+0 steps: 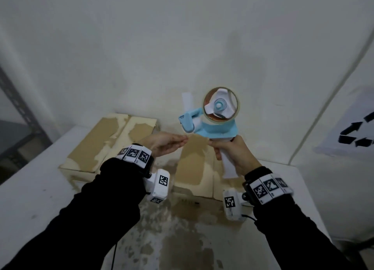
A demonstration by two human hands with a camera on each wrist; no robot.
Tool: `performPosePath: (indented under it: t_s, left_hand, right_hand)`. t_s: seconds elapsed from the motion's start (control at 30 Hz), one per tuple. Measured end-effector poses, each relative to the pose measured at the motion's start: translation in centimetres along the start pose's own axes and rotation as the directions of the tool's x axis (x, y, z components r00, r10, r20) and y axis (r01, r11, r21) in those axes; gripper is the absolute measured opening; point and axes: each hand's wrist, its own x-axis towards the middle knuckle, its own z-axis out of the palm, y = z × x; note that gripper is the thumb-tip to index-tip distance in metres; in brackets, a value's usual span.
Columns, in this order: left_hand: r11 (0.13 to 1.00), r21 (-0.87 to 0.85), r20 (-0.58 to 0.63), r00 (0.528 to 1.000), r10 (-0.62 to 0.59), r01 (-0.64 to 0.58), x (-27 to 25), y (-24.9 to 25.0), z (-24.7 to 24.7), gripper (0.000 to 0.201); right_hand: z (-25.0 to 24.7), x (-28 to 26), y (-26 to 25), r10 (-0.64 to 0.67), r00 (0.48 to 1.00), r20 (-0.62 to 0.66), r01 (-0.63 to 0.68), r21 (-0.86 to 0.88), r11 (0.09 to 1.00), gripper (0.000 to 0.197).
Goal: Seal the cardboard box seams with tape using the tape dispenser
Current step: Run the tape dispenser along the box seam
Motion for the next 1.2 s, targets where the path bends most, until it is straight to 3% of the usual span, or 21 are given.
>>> performPosePath:
  t_s: [0.13, 0.23, 0.4, 0.53, 0.63, 0.73, 0.9, 1.07, 1.2]
  left_hand:
    - [0.997, 0.078, -0.093, 0.995, 0.031, -0.023, 0.3, 0.3, -4.7, 0.017]
    - [0.970, 0.234, -0.097, 0.991, 0.093, -0.068, 0.0, 0.9, -7.7, 0.010]
    - [0.794, 0.601, -0.157, 0.959, 0.234, -0.095, 0.6, 1.9, -14.9, 0.019]
    - [0.682, 0.726, -0.124, 0.959, 0.255, -0.088, 3.8, 1.0, -22.6, 0.044]
    - [0.717, 0.673, -0.026, 0.964, 0.265, -0.179, 2.6, 0.9, -25.5, 0.025]
    - [0.744, 0.626, 0.054, 0.964, 0.260, -0.235, 2.0, 0.1, -27.7, 0.007]
    - [0.709, 0.651, 0.131, 0.960, 0.248, -0.272, 2.0, -1.3, -29.8, 0.009]
    - [0.797, 0.544, 0.185, 0.964, 0.193, -0.263, 0.8, -4.0, -30.5, 0.018]
    - [0.842, 0.471, 0.128, 0.965, 0.229, -0.263, -0.1, -4.9, -30.0, 0.019]
  right_hand:
    - [4.7, 1.4, 1.3, 0.050, 0.998, 0.045, -0.051, 0.004, 0.999, 0.010]
    - [8.8, 2.3, 2.7, 0.055, 0.994, 0.097, -0.060, 0.052, 0.997, 0.012]
    - [16.2, 4.7, 4.8, 0.055, 0.997, 0.051, -0.061, 0.134, 0.989, 0.047]
    - [22.1, 5.7, 6.0, 0.107, 0.994, 0.001, -0.105, 0.215, 0.971, 0.045]
    - [25.4, 6.3, 7.2, 0.151, 0.988, -0.013, -0.145, 0.219, 0.965, 0.051]
    - [27.9, 6.3, 8.2, 0.180, 0.975, -0.134, -0.162, 0.131, 0.978, 0.042]
    - [29.9, 4.9, 7.9, 0.157, 0.967, -0.198, -0.146, 0.067, 0.987, 0.040]
    - [29.8, 2.0, 8.2, 0.173, 0.972, -0.161, -0.170, 0.036, 0.985, 0.039]
    - [29.8, 0.2, 8.1, 0.173, 0.963, -0.209, -0.170, 0.033, 0.985, 0.034]
